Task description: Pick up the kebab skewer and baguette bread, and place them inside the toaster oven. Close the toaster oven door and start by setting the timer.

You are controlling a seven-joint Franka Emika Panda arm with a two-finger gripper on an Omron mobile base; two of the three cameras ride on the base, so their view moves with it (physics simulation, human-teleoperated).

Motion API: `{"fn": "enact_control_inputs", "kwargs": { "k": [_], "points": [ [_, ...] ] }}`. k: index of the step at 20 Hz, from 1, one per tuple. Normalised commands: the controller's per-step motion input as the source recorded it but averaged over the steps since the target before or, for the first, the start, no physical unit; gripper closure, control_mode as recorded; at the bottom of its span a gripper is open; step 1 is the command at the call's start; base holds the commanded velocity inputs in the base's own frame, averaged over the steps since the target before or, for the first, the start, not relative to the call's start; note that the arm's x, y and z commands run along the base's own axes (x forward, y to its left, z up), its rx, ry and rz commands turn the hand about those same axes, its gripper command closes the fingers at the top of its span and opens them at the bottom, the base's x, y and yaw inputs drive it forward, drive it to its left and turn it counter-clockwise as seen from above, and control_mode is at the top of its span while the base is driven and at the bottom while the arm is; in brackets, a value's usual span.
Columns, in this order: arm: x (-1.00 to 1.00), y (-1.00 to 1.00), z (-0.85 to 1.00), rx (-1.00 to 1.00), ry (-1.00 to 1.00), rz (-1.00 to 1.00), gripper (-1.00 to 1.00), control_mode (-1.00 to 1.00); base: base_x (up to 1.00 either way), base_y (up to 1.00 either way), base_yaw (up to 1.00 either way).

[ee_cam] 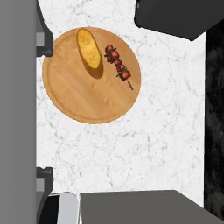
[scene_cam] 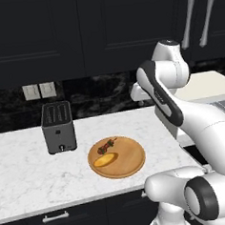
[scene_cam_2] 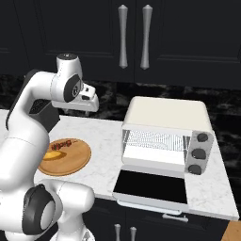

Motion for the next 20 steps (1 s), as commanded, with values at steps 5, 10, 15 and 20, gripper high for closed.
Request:
{"fn": "enact_control_inputs", "kwargs": {
  "k": [5,10,15,20],
  "points": [
    [0.00,0.00,0.00,0.00,0.00,0.00,-1.00,-1.00,0.00,0.00,0.00],
    [-0.16,-0.04,-0.18,-0.03,0.00,0.00,-1.00,-1.00,0.00,0.00,0.00],
    [-0.75,-0.57,-0.42,0.02,-0.27,0.02,-1.00,-1.00,0.00,0.00,0.00],
    [-0.56,-1.00,-0.60,0.09,-0.45,0.00,-1.00,-1.00,0.00,0.00,0.00]
  ]
}}
